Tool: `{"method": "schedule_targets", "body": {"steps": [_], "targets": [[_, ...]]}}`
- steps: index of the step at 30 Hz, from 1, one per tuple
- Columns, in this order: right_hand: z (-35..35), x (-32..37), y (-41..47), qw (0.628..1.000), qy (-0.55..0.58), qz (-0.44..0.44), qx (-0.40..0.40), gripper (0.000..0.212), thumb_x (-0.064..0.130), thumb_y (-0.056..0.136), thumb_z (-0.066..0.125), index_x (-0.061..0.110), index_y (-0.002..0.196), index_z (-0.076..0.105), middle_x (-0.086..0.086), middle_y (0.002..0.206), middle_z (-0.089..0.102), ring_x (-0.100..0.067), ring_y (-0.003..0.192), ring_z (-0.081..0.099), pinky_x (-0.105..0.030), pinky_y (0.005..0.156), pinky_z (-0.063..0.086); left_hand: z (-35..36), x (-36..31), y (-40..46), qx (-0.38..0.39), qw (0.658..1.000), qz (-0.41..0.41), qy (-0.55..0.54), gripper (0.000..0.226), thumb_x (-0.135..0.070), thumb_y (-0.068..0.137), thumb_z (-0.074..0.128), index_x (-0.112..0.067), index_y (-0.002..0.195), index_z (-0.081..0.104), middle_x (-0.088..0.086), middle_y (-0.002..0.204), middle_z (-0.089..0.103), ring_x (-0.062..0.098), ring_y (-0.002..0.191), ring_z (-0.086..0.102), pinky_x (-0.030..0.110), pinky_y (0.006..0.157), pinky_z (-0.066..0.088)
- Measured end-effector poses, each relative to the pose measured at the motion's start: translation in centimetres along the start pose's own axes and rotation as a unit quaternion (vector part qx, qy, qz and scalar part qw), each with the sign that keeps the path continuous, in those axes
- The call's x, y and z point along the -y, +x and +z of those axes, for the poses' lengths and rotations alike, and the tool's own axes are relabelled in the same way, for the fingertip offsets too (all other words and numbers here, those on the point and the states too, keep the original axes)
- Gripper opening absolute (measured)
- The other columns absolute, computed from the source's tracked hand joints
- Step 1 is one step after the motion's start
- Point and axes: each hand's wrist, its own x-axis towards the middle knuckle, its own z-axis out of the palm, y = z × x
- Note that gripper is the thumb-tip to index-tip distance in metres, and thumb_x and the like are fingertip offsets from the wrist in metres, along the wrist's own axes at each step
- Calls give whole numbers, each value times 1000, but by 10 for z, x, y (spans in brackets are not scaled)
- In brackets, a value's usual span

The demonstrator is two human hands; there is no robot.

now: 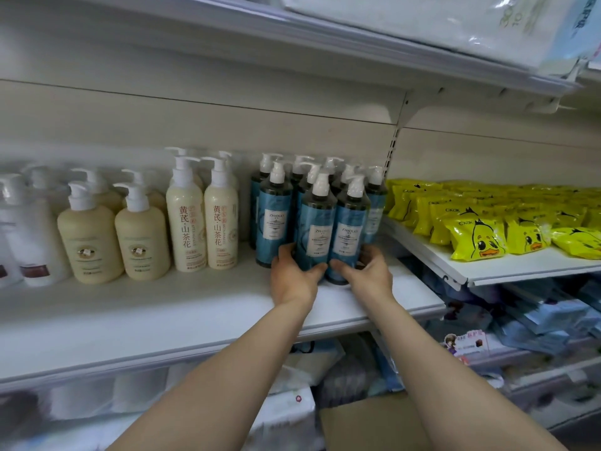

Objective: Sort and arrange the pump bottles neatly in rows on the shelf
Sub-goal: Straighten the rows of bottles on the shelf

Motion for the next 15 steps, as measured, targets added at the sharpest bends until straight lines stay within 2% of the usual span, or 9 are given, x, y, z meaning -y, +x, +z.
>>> {"method": "schedule_targets", "body": {"steps": [4,7,10,15], "targets": [[18,3,-12,1000,2,-5,17,70,41,66,92,30,123,54,5,119,69,-16,109,65,-37,97,54,-24,13,0,-5,1000,10,-6,73,-35,70,85,-24,134,51,4,131,61,24,122,59,43,102,50],[26,6,-17,1000,-2,-8,22,68,43,65,91,33,120,52,5,121,69,-17,110,66,-38,97,54,-38,17,1,1,1000,16,-12,72,-29,76,83,-21,138,50,4,135,61,23,125,57,37,104,48],[30,11,-20,1000,-10,-8,28,70,44,68,90,30,125,51,5,126,68,-19,113,64,-37,97,52,-47,18,2,18,999,22,-18,71,-26,79,81,-19,141,49,3,136,60,23,126,56,31,103,46],[35,16,-23,999,-21,-18,31,71,44,73,87,27,131,51,4,128,66,-20,114,64,-33,93,50,-48,20,2,16,999,29,-35,67,-21,82,79,-21,142,49,2,136,60,20,126,56,32,105,46]]}}
